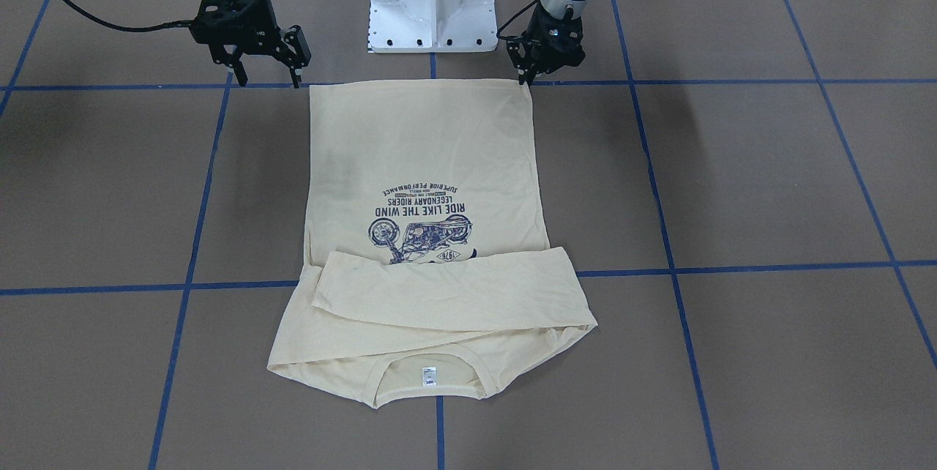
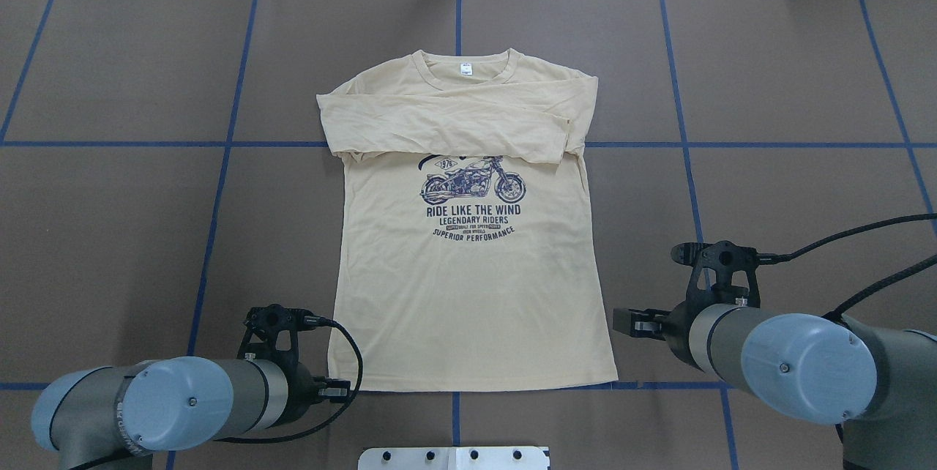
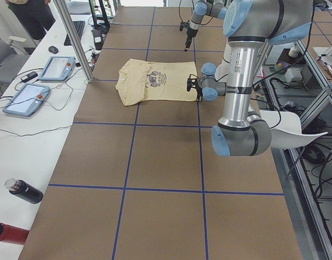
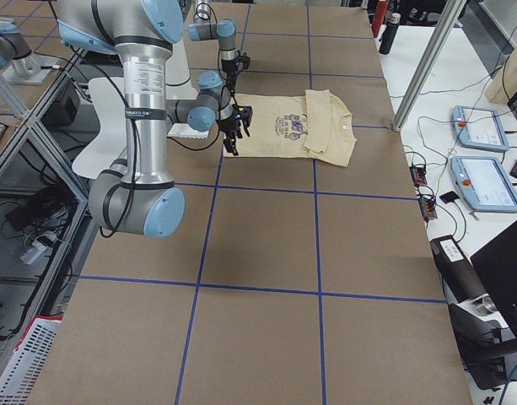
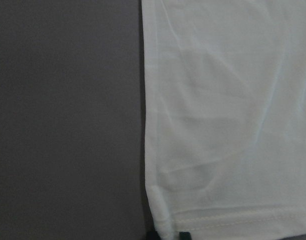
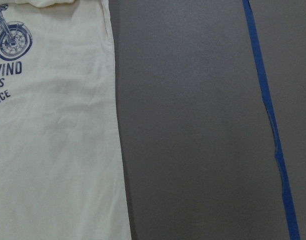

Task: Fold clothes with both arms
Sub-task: 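Grasp the hem corners nearest the robot with both grippers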

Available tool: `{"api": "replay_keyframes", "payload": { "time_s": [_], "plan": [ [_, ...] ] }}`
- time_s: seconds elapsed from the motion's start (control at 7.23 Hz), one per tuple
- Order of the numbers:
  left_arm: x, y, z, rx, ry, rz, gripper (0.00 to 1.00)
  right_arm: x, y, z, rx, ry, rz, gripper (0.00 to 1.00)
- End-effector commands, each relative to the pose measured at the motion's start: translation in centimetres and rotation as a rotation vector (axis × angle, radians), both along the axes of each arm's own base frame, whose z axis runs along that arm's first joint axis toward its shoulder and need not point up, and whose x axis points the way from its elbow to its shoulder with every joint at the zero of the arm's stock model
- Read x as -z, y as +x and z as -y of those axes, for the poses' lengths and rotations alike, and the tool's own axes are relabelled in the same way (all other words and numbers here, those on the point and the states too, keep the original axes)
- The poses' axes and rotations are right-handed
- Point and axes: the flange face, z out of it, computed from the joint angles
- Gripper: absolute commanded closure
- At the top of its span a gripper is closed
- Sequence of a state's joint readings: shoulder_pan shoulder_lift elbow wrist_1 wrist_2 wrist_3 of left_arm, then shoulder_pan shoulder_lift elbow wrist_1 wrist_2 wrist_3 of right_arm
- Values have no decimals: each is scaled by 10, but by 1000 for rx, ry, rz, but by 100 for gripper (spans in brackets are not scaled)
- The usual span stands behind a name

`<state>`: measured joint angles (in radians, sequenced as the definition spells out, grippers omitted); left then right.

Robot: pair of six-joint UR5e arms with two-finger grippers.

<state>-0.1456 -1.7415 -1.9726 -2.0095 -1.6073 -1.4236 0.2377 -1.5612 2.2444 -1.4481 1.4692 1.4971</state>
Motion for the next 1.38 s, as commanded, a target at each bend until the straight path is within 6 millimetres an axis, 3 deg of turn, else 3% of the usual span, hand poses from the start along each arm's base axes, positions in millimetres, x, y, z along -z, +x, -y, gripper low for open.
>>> {"api": "replay_keyframes", "payload": {
  "time_s": [0.0,0.28,0.55,0.83,1.24],
  "plan": [
    [4,-5,3,7,2,-9,100,-3,-7,-3,-21,-24,3,0],
    [13,-11,4,12,5,-28,100,-9,-47,-16,-82,-32,15,1],
    [15,-12,4,13,4,-32,100,-14,-68,-47,-86,9,8,4],
    [15,-11,3,10,3,-32,100,-14,-82,-79,-97,18,22,31],
    [16,-11,2,22,-19,-37,100,-22,-92,-91,-72,32,42,42]
  ]
}}
